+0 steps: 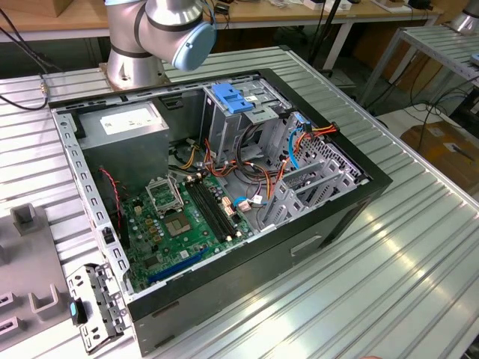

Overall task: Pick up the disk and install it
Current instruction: 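Pick up the disk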

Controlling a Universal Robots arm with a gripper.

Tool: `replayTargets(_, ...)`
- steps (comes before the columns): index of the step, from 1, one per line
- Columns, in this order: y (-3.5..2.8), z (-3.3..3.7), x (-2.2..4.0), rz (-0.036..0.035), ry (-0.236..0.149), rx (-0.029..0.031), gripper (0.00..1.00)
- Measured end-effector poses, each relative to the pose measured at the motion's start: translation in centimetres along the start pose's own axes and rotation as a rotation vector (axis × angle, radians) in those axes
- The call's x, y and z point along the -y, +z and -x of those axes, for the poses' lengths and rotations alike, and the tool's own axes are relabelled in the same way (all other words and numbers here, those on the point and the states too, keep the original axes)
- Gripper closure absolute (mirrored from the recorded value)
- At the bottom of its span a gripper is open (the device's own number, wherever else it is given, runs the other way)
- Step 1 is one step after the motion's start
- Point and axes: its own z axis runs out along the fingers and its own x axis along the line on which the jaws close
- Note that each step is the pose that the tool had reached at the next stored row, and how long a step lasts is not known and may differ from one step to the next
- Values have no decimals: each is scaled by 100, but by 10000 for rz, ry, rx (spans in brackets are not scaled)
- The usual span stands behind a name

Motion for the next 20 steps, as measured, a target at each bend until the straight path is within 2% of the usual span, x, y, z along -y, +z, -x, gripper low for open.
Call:
replayTargets(14,-99,-2,2,30,-1,0,63)
replayTargets(18,-225,-5,5,74,-2,0,63)
replayTargets(20,-237,-5,5,78,-2,0,63)
